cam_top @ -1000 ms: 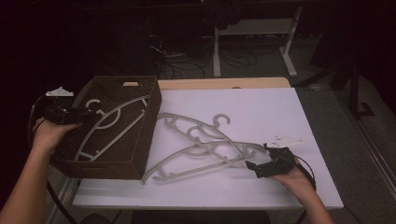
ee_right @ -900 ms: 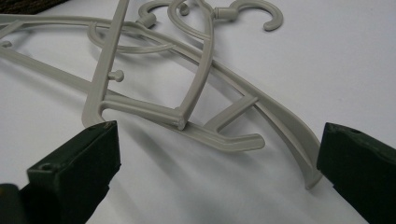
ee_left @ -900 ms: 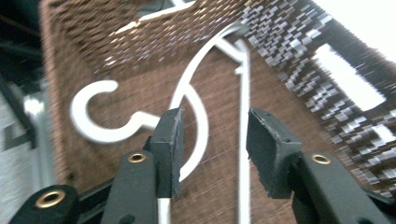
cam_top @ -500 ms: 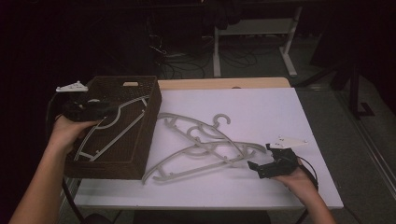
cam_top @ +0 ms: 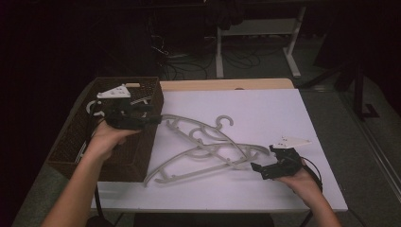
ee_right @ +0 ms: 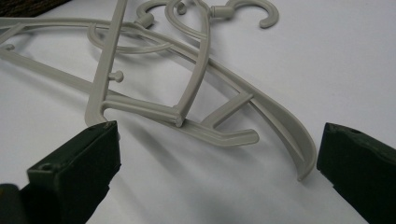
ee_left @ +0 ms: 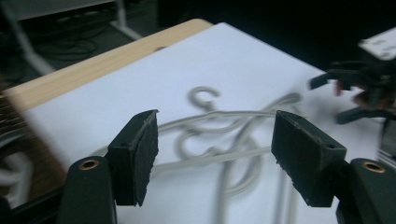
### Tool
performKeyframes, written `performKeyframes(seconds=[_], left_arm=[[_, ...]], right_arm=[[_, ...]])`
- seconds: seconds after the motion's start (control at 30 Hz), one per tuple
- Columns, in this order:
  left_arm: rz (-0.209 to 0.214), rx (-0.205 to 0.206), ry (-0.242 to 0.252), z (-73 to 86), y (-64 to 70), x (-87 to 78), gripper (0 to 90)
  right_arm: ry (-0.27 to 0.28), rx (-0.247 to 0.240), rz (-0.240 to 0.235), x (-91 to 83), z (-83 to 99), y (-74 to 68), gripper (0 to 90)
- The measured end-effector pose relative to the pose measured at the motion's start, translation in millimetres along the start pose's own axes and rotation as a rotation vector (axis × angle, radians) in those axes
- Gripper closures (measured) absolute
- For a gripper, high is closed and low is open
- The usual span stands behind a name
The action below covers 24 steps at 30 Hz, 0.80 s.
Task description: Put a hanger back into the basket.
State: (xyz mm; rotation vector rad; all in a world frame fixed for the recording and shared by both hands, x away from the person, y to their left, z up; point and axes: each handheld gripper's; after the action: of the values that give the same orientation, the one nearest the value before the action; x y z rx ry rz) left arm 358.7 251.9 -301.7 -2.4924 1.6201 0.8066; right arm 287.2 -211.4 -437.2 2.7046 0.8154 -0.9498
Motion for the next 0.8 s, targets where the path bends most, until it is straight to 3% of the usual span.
performKeyframes(seconds=[0.17,0.3,0.4,0.6,0.8], left_arm=[[0.061,0.010,0.002,2.8,15.8,29.0,28.4],[0.094,-0.004,0.011,9.4,23.3,48.6,28.3],[0.110,0.005,-0.021,14.5,28.4,61.2,28.2],[0.129,0.000,-0.041,25.6,33.2,74.4,28.2],[0.119,-0.008,-0.048,31.8,31.6,76.4,28.2]], right_arm=[[-0.027,0.015,-0.003,-0.2,-5.6,-2.1,0.0],[-0.035,0.014,-0.019,-0.4,-8.3,-7.0,6.8],[-0.039,0.019,-0.045,-0.1,-11.3,-11.2,14.3],[-0.057,0.010,-0.110,4.4,-23.3,-30.3,24.7],[-0.079,-0.017,-0.168,19.2,-43.4,-49.4,36.2]])
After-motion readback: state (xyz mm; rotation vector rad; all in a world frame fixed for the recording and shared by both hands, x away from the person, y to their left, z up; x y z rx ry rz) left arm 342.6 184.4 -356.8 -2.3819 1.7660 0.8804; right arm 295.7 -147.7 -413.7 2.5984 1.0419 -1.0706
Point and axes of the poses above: each handheld gripper's, and its own axes: x roughly forward along the jaws, z roughly out of its underside, y roughly to its right, and after that the axes turned 9 degrees about z, right-handed
